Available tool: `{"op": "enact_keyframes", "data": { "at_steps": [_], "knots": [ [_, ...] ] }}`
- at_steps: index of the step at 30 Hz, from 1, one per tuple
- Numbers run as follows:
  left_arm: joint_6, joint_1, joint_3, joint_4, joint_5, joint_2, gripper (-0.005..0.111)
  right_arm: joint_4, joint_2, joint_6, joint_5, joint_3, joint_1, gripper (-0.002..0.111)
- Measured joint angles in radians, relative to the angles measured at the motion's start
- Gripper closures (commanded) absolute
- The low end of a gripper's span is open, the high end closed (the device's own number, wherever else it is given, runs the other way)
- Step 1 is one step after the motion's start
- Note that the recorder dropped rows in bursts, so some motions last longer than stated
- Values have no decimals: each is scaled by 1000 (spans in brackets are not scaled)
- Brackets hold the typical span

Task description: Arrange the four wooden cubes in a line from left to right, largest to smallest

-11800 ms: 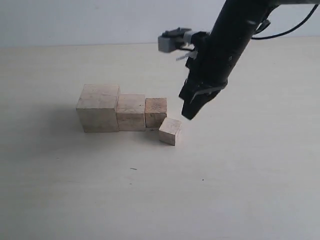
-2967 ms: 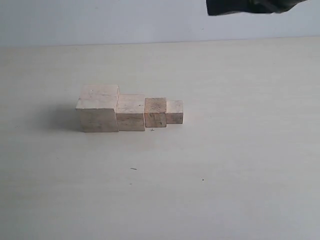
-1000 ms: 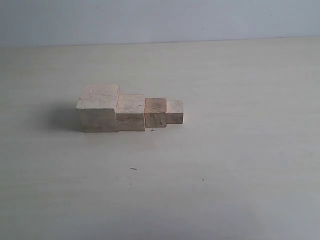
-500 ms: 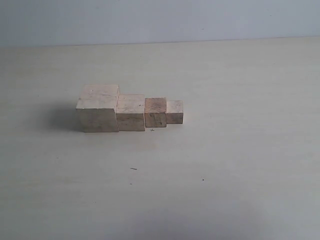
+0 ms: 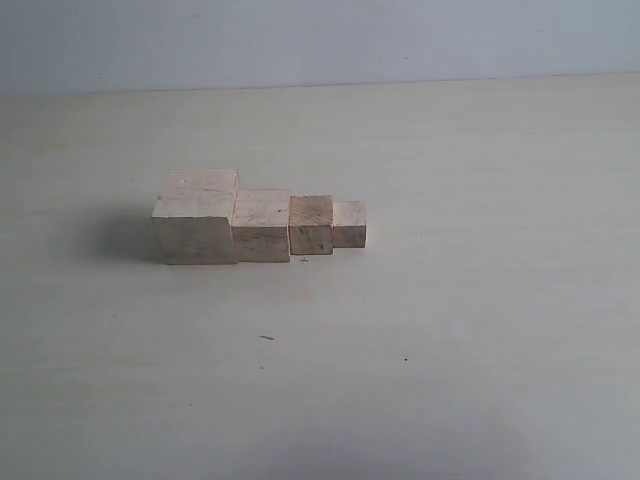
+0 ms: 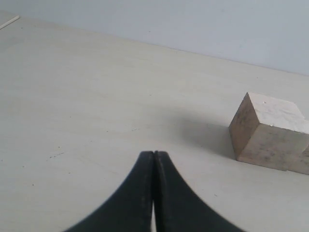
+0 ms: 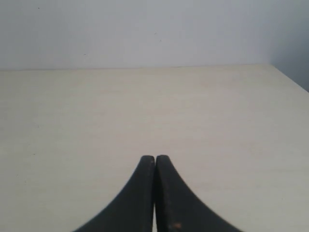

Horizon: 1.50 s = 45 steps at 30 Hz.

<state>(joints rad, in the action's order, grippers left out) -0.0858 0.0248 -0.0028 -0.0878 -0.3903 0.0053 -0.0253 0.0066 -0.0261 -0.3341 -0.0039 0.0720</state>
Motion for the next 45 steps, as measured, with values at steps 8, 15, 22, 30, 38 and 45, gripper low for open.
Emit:
{"op": "enact_keyframes", "data": {
  "at_steps": [8,15,22,30,38,45],
  "knots": [
    [0,0,0,0,0,0,107,18,0,0,-9,0,0,108],
    [0,0,0,0,0,0,107,35,0,0,-9,0,0,108],
    [0,0,0,0,0,0,107,39,0,0,-9,0,0,108],
    [0,0,0,0,0,0,107,39,0,0,-9,0,0,108],
    [0,0,0,0,0,0,107,39,0,0,-9,0,0,108],
    [0,0,0,0,0,0,107,39,0,0,-9,0,0,108]
  ]
}}
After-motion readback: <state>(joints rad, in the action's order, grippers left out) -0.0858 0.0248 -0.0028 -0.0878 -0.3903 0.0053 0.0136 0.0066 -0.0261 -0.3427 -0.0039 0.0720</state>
